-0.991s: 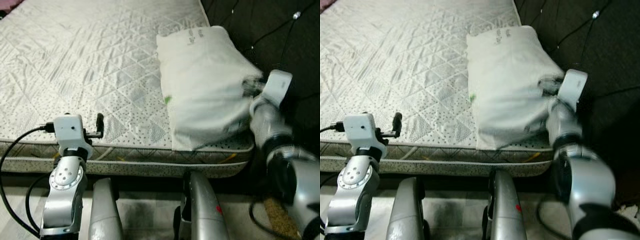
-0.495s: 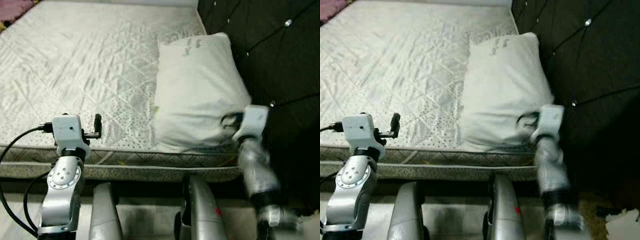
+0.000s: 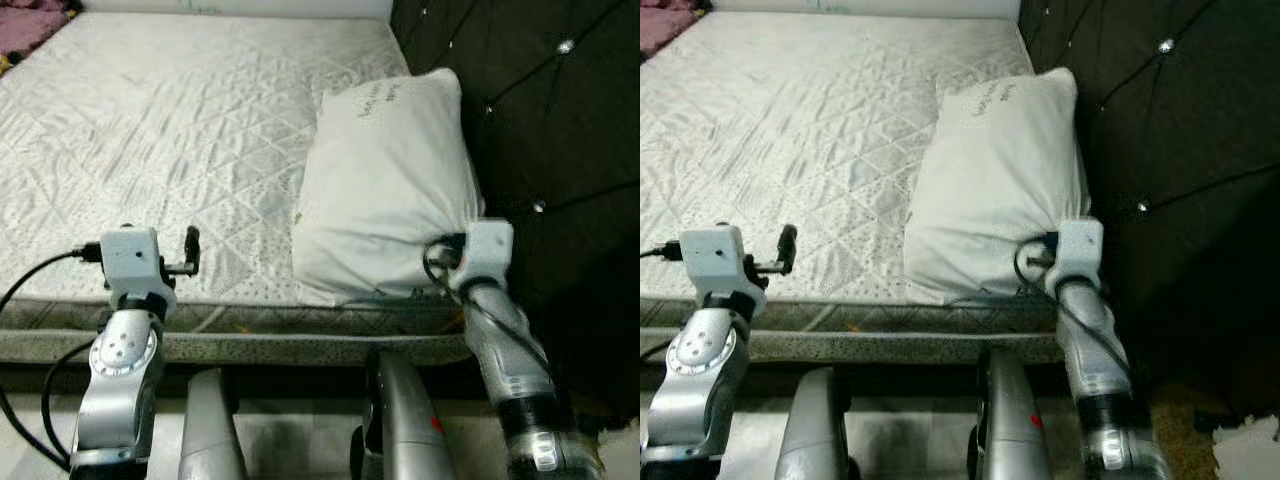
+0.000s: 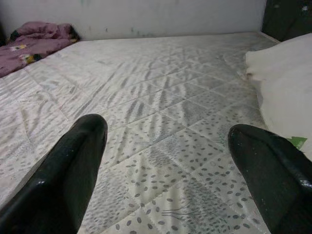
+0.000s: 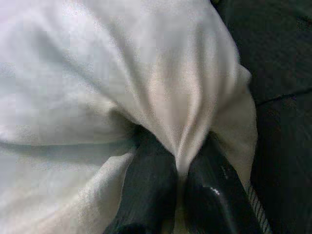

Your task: Clean up the room

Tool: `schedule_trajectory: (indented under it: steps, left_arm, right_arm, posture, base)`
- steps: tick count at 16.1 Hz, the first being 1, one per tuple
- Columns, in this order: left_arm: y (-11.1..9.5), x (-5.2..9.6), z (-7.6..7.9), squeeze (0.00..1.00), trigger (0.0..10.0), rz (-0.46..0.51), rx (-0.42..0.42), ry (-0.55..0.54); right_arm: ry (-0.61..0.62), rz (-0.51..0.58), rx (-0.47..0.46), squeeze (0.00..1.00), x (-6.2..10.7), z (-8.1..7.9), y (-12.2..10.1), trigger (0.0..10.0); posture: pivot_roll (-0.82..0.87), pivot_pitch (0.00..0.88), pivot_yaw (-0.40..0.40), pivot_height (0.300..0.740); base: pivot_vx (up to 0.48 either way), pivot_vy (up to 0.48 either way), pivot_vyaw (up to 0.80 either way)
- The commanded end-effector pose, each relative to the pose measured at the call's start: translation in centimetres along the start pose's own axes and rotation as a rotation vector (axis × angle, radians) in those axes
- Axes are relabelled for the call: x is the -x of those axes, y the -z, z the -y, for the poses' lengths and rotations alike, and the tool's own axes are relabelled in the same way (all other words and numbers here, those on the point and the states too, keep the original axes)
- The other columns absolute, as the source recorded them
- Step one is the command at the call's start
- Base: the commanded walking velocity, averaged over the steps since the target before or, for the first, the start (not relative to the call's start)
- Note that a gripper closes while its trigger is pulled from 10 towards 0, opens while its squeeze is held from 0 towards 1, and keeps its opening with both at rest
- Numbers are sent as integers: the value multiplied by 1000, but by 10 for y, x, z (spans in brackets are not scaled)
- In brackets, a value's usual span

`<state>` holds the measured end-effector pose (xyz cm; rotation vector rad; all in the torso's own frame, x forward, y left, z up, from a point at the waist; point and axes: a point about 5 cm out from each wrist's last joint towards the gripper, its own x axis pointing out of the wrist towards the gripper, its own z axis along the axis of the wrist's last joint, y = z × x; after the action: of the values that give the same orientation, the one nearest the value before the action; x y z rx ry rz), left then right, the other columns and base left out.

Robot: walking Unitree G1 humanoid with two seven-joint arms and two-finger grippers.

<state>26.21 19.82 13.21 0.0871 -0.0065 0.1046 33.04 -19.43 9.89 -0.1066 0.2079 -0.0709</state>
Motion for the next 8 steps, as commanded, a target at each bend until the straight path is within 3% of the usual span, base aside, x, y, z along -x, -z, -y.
schedule_trajectory:
  steps: [1,3,5,8]
  left_arm:
    - [1,-2,-3,0,10000,-11,-16,-3]
    - [0,-4,-6,0,10000,-6,-27,-8]
    - [-1,-6,-11,0,10000,-2,-31,-27]
    - [2,-7,-12,0,10000,-4,-30,-38]
  right_arm:
    - [10,40,27,0,-13,10,-17,0]
    - [143,59,79,0,-35,50,-51,0]
    - [224,84,134,0,-42,81,-84,0]
    - [277,65,226,0,-42,105,-102,0]
  posture:
    - [53,0,-10,528]
    - [57,0,-12,528]
    - [58,0,-16,528]
    - [51,0,-20,528]
  base:
    - [0,0,0]
    - [0,0,0]
    - [0,0,0]
    - [0,0,0]
